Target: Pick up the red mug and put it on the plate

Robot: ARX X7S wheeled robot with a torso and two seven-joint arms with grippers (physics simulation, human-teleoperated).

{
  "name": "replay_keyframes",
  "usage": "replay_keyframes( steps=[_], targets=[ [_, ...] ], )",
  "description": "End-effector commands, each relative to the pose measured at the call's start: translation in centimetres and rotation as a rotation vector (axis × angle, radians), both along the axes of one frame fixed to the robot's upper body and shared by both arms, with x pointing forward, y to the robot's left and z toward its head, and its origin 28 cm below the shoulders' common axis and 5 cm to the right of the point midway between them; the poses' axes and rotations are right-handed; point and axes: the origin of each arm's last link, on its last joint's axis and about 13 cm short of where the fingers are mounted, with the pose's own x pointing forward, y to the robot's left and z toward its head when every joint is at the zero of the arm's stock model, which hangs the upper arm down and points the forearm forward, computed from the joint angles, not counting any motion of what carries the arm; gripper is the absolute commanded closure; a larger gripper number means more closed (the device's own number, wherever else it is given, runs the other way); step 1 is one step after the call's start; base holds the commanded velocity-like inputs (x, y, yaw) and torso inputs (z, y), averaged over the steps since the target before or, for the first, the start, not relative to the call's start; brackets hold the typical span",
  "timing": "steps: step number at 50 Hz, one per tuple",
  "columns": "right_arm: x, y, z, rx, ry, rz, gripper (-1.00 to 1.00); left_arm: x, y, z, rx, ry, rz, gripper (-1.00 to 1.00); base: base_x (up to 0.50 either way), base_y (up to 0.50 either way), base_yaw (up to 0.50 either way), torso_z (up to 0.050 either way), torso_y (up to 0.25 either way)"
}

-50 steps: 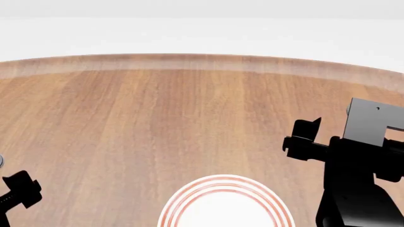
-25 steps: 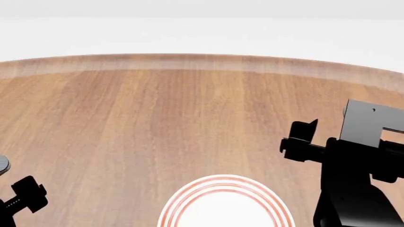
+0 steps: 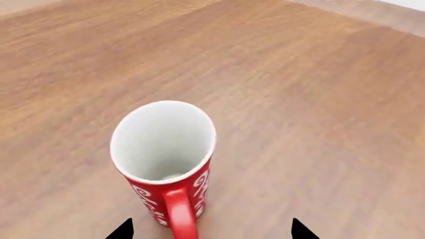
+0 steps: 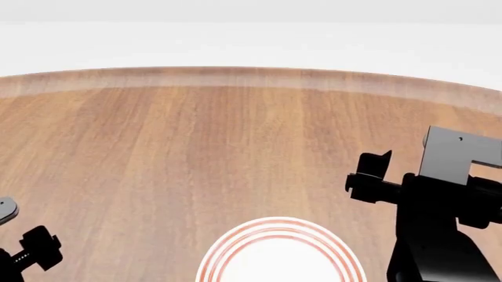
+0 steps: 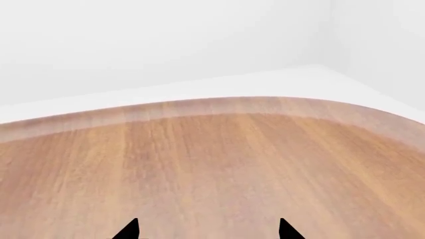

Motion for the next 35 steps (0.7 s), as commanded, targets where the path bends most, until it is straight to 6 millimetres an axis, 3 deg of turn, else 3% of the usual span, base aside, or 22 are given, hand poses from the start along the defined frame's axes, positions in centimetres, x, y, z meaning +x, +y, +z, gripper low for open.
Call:
replay_keyframes(
  steps=[1, 35],
  targets=[
    [-0.1, 0.1, -0.2, 0.022, -0.009, 0.006, -1.0, 0.3, 0.0, -0.7, -0.028, 0.01, 0.016, -1.0, 0.0, 0.0, 0.0, 0.0, 0.0],
    [0.0, 0.1, -0.5, 0.035, -0.007, 0.009, -1.0, 1.7, 1.1, -3.1, -0.062, 0.107, 0.066, -1.0, 0.0, 0.0, 0.0, 0.0, 0.0]
  ],
)
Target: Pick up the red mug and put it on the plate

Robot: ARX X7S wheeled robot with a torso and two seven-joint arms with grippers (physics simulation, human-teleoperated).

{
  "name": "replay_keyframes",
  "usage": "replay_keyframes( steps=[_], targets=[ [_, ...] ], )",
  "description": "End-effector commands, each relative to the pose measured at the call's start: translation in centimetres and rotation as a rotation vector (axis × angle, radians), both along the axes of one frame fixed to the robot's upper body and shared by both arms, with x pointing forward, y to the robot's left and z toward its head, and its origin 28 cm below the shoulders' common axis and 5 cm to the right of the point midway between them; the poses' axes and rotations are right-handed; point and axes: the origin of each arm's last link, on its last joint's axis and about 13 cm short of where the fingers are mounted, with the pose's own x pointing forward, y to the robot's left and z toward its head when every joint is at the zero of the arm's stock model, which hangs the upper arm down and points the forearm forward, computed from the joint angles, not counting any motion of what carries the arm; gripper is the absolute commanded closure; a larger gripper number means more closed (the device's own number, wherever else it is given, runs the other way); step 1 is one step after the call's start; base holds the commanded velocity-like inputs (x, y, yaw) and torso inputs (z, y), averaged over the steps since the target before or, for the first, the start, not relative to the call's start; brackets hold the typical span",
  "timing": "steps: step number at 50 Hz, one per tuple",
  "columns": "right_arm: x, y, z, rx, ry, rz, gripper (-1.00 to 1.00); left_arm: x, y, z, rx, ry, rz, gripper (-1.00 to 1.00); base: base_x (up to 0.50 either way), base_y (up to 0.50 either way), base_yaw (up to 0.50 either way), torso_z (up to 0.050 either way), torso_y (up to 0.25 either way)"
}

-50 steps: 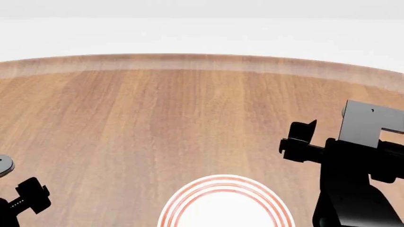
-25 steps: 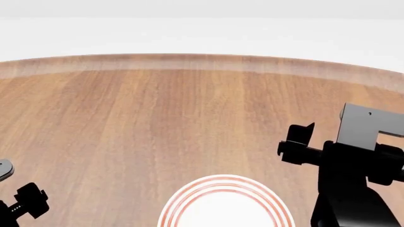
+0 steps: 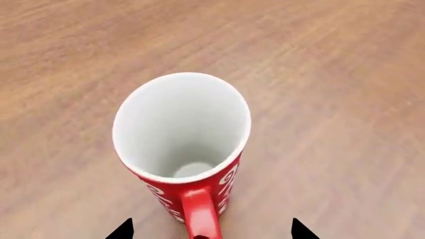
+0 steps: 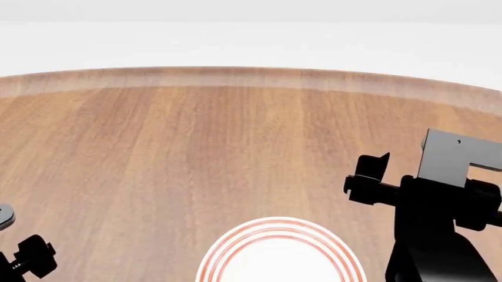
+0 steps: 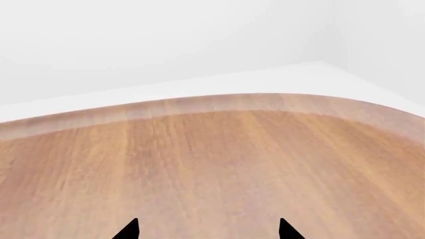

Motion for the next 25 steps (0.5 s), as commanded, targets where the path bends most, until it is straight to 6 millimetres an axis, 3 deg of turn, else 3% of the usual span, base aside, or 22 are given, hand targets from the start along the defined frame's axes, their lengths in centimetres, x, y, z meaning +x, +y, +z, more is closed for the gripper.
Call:
replay_keyframes(
  steps=[1, 11, 12, 25],
  targets=[
    [-0.08, 0.1, -0.14, 0.022, -0.01, 0.006, -1.0, 0.16, -0.29, -0.97, -0.04, 0.022, -0.004, -1.0, 0.0, 0.0, 0.0, 0.0, 0.0],
    [0.0, 0.16, -0.52, 0.025, -0.005, 0.008, -1.0, 0.13, -0.31, -1.14, -0.06, 0.055, -0.043, -1.0, 0.0, 0.0, 0.0, 0.0, 0.0],
    [-0.04, 0.18, -0.55, 0.025, -0.006, 0.008, -1.0, 0.13, -0.31, -1.17, -0.056, 0.052, -0.034, 1.0, 0.0, 0.0, 0.0, 0.0, 0.0],
    [-0.04, 0.25, -0.67, 0.027, -0.003, 0.012, -1.0, -0.01, -0.41, -1.38, -0.04, 0.054, -0.048, 1.0, 0.0, 0.0, 0.0, 0.0, 0.0]
  ],
)
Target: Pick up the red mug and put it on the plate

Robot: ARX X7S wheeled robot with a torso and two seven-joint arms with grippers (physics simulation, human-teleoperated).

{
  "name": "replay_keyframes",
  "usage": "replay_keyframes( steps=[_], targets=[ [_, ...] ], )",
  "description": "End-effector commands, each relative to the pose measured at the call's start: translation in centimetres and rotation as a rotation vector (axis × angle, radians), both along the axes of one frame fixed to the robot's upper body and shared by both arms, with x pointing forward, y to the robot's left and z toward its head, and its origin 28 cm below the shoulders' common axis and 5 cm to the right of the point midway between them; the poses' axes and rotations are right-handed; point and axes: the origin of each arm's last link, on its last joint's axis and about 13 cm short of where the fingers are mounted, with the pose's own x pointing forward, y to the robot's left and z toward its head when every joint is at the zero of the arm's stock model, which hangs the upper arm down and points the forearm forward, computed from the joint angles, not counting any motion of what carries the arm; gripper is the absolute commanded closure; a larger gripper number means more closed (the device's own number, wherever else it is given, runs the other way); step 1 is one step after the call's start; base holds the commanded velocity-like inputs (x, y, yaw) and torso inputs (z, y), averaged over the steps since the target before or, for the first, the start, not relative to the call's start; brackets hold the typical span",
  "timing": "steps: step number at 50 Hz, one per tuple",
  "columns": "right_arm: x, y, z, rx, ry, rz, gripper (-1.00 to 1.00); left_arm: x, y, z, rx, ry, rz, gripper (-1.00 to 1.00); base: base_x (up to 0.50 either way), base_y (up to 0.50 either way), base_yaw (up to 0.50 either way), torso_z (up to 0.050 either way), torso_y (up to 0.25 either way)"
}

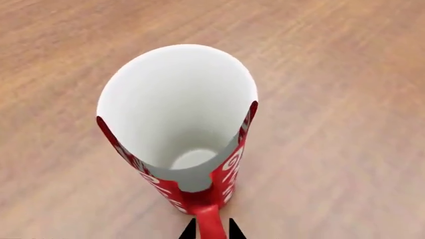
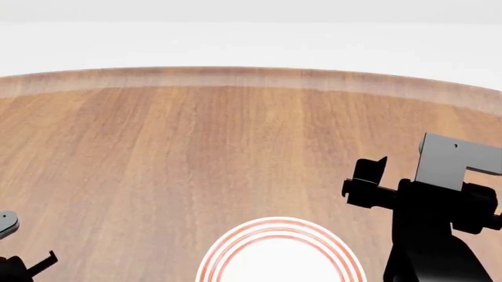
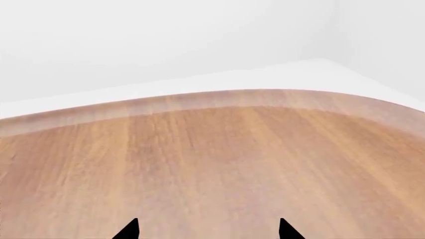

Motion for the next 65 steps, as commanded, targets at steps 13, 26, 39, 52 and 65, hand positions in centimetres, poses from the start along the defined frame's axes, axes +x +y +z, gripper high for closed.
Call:
replay_keyframes(
  steps=[13, 26, 39, 52, 65],
  targets=[
    [0.2, 0.3, -0.1, 0.023, -0.006, 0.014, -1.0, 0.0, -0.6, -0.1, -0.011, 0.033, -0.114, 1.0, 0.0, 0.0, 0.0, 0.0, 0.0],
    [0.2, 0.4, -0.3, 0.025, -0.002, 0.017, -1.0, -0.1, -1.4, 3.1, 0.008, -0.079, -0.399, 1.0, 0.0, 0.0, 0.0, 0.0, 0.0],
    [0.3, 0.4, -0.5, 0.029, 0.006, 0.017, -1.0, -1.0, -2.5, 5.4, 0.042, -0.098, -0.634, 1.0, 0.0, 0.0, 0.0, 0.0, 0.0],
    [0.3, 0.4, -0.3, 0.034, 0.008, 0.02, -1.0, -1.1, -4.4, 7.3, 0.05, -0.111, -0.977, 1.0, 0.0, 0.0, 0.0, 0.0, 0.0],
    [0.4, 0.5, -0.4, 0.034, 0.008, 0.024, -1.0, -0.6, -6.5, 7.8, 0.083, -0.143, -1.199, 1.0, 0.0, 0.0, 0.0, 0.0, 0.0]
  ],
)
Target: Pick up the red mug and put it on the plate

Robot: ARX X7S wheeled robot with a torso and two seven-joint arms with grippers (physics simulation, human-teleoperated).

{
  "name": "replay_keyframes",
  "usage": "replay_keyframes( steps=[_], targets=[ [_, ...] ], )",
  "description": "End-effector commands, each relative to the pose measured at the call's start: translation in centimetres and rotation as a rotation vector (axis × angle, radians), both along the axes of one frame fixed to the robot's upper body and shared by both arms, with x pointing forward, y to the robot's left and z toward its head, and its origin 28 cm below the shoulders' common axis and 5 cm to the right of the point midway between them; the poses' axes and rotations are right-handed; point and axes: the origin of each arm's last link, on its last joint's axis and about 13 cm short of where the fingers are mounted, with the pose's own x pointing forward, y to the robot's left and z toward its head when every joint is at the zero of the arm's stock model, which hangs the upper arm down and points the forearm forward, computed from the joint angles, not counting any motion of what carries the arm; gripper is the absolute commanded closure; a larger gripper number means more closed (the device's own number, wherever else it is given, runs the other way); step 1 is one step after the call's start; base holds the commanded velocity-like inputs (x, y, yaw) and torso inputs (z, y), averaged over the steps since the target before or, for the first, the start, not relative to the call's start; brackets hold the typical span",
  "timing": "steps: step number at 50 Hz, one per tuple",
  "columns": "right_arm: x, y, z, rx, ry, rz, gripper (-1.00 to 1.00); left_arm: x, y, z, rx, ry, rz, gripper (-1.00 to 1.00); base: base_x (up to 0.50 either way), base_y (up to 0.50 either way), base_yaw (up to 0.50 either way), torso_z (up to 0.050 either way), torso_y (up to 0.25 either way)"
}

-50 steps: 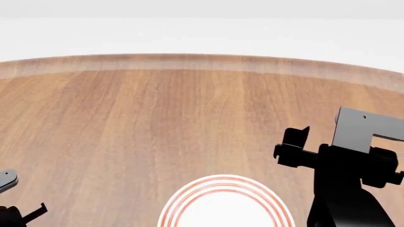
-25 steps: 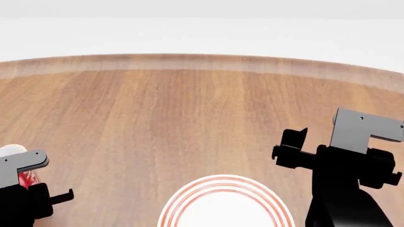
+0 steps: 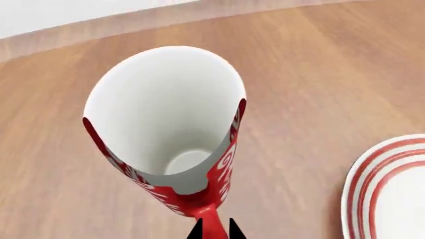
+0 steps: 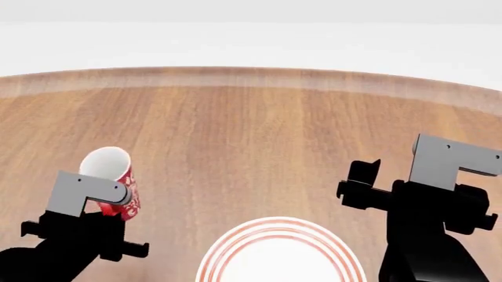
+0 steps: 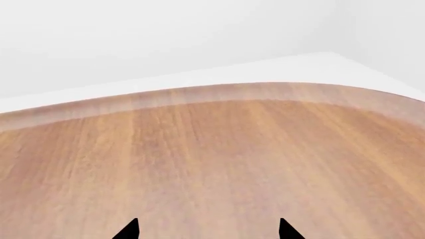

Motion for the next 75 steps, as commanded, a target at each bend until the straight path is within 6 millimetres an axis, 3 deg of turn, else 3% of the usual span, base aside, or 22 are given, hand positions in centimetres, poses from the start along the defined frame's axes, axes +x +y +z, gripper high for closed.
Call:
replay_keyframes(
  steps=[1, 29, 53, 75],
  targets=[
    [0.0, 0.2, 0.0, 0.021, -0.012, 0.008, -1.0, 0.0, -2.3, 0.7, 0.001, -0.023, -0.22, 1.0, 0.0, 0.0, 0.0, 0.0, 0.0],
    [0.0, 0.2, 0.2, 0.025, -0.013, 0.009, -1.0, 0.8, -6.7, 0.6, 0.031, -0.061, -0.455, 1.0, 0.0, 0.0, 0.0, 0.0, 0.0],
    [-0.1, 0.2, -0.1, 0.031, -0.012, 0.01, -1.0, 1.2, -11.4, -2.1, 0.025, -0.018, -0.687, 1.0, 0.0, 0.0, 0.0, 0.0, 0.0],
    [-0.1, 0.0, -0.8, 0.037, 0.0, 0.007, -1.0, 1.3, -11.9, -3.5, 0.043, 0.068, -0.712, 1.0, 0.0, 0.0, 0.0, 0.0, 0.0]
  ],
)
